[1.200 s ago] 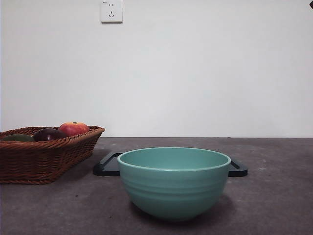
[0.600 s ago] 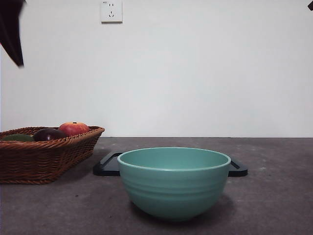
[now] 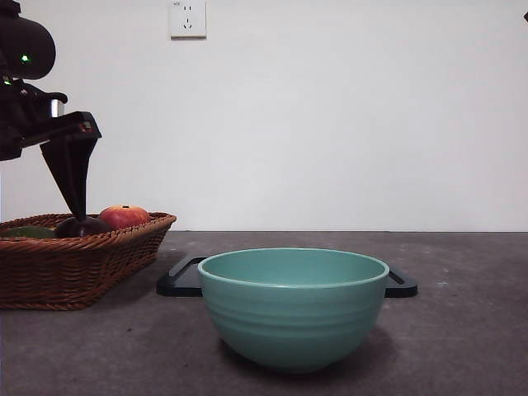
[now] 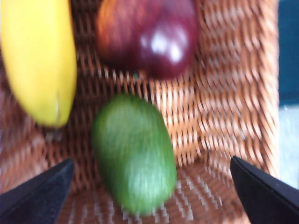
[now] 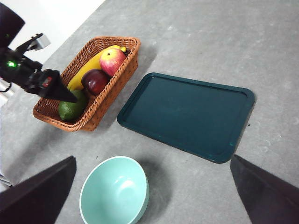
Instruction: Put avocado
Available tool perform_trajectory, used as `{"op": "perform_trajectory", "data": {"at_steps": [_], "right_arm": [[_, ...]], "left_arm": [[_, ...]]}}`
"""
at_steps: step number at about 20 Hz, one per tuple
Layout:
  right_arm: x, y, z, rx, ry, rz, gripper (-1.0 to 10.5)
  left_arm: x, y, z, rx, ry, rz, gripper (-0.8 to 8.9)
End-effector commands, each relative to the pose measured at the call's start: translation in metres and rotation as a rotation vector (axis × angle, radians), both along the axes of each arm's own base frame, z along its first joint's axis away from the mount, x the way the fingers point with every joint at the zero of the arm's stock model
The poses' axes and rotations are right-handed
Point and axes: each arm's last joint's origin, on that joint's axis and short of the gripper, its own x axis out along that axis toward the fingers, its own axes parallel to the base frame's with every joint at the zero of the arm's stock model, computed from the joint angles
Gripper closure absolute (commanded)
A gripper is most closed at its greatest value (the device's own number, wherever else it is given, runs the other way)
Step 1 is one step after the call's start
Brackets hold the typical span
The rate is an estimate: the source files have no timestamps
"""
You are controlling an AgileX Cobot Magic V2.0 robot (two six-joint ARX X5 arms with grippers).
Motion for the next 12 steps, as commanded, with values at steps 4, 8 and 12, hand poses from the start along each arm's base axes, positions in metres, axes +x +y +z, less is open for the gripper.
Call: {"op": "perform_trajectory", "data": {"at_steps": [4, 8, 12], "right_arm": [[0.000, 0.001, 0.006, 0.012, -0.014, 0.002, 4.0], [0.000, 0.001, 0.006, 0.012, -0.013, 0.002, 4.0], [0.000, 0.001, 0.006, 0.012, -0.014, 0.001, 4.0]], "left_arm": [[0.012, -0.003, -0.012, 0.010, 0.025, 0.003, 1.62], [0.017, -0.003, -0.024, 0.030, 0.060, 0.011, 1.62], [0.020, -0.003, -0.034, 0.034, 0.091, 0.022, 2.32]]}}
